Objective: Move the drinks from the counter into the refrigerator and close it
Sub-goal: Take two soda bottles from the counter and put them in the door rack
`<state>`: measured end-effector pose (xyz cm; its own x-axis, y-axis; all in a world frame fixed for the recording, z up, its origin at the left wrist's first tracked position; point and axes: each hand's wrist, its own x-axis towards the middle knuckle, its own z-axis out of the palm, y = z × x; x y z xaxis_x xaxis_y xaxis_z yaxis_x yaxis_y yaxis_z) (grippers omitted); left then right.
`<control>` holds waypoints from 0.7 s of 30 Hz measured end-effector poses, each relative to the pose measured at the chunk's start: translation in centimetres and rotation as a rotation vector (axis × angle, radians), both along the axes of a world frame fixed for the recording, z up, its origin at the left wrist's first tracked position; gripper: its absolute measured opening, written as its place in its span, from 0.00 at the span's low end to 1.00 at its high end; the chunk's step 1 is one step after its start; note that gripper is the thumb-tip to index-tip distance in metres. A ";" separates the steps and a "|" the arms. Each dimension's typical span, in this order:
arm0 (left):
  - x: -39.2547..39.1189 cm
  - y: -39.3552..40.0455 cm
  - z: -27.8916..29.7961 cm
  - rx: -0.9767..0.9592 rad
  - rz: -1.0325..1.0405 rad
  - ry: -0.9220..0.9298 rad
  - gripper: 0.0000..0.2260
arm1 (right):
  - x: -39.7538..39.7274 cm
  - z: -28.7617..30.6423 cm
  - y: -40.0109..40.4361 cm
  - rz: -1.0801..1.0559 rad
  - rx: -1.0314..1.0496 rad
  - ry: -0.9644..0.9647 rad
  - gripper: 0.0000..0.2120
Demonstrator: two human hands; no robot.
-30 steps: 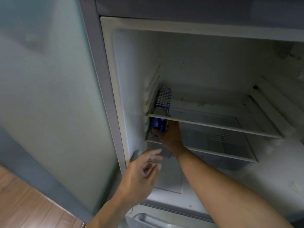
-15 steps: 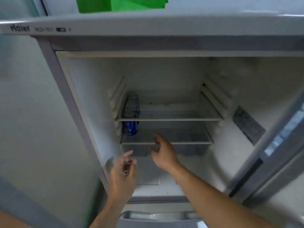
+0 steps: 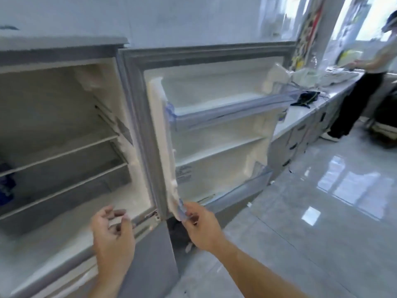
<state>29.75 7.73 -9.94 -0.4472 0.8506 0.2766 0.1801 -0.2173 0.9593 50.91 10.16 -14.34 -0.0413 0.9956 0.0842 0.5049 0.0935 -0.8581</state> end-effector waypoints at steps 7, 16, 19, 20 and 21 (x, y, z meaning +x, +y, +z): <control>13.0 -1.6 -3.5 -0.064 -0.300 0.101 0.18 | 16.5 -4.4 -10.6 -0.462 -0.276 0.053 0.22; 22.4 2.4 -10.0 -0.349 -0.758 0.353 0.14 | 29.3 -8.7 -21.6 -0.963 -0.489 0.196 0.20; 24.9 4.0 -12.8 -0.571 -0.872 0.374 0.13 | 31.2 -9.3 -23.6 -1.096 -0.566 0.259 0.20; 25.5 4.3 -14.1 -0.653 -0.893 0.372 0.12 | 31.8 -9.9 -24.3 -1.133 -0.578 0.290 0.20; 26.0 4.5 -15.4 -0.724 -0.891 0.363 0.12 | 32.2 -10.3 -24.8 -1.167 -0.600 0.316 0.20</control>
<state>55.78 12.21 -25.31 0.3812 0.8313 -0.4045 0.5254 0.1652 0.8346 83.12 -14.66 -24.69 0.7881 0.3222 -0.5245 -0.1936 -0.6790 -0.7081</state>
